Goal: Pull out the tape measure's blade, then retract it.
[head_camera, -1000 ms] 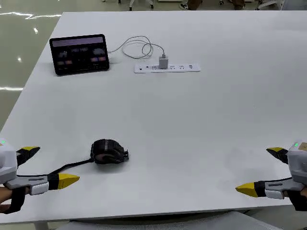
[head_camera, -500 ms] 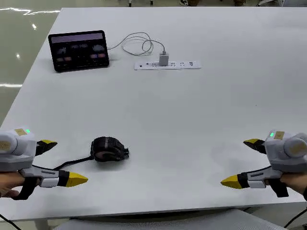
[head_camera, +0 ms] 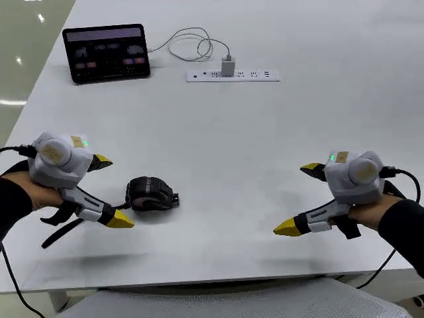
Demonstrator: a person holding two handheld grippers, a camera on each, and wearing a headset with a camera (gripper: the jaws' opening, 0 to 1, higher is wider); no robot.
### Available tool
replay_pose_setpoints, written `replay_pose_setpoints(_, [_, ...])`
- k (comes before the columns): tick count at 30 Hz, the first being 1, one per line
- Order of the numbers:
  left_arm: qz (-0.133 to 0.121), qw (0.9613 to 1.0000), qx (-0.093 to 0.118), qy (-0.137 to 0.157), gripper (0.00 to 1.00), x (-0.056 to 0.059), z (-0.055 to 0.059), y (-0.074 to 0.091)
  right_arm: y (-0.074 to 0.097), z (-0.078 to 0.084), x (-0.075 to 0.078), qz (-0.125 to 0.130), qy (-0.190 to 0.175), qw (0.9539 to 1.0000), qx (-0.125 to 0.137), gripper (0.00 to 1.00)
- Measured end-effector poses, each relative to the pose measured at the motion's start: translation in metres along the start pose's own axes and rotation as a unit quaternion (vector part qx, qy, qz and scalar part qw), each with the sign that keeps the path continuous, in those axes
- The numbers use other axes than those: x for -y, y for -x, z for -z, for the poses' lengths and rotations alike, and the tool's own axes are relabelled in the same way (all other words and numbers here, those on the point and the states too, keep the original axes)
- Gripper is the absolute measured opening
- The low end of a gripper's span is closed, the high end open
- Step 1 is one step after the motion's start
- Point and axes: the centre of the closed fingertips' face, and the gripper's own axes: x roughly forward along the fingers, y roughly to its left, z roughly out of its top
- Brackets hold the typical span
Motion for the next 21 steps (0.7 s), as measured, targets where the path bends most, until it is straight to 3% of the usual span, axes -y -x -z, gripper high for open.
replay_pose_setpoints(2, [0.015, 0.9994, -0.024, -0.018, 0.9, -0.001, 0.0, -0.005, -0.007, -0.003, 0.0, -0.004, 0.006, 1.0, -0.005, 1.0])
replay_pose_setpoints(7, [0.037, 0.9954, -0.058, -0.067, 0.89, -0.002, -0.005, -0.017, -0.022, -0.008, 0.001, -0.011, 0.03, 0.9995, -0.008, 1.0])
replay_pose_setpoints(10, [0.042, 0.9933, -0.066, -0.085, 0.84, 0.002, -0.009, -0.023, -0.033, -0.013, -0.003, -0.018, 0.048, 0.9986, -0.015, 1.0])
replay_pose_setpoints(12, [0.05, 0.9902, -0.079, -0.104, 0.74, 0.003, -0.009, -0.027, -0.042, -0.016, -0.005, -0.024, 0.057, 0.998, -0.018, 1.0])
replay_pose_setpoints(21, [0.078, 0.9848, -0.098, -0.121, 0.55, 0.015, -0.006, -0.038, -0.078, -0.046, -0.024, -0.066, 0.103, 0.9925, -0.009, 0.9])
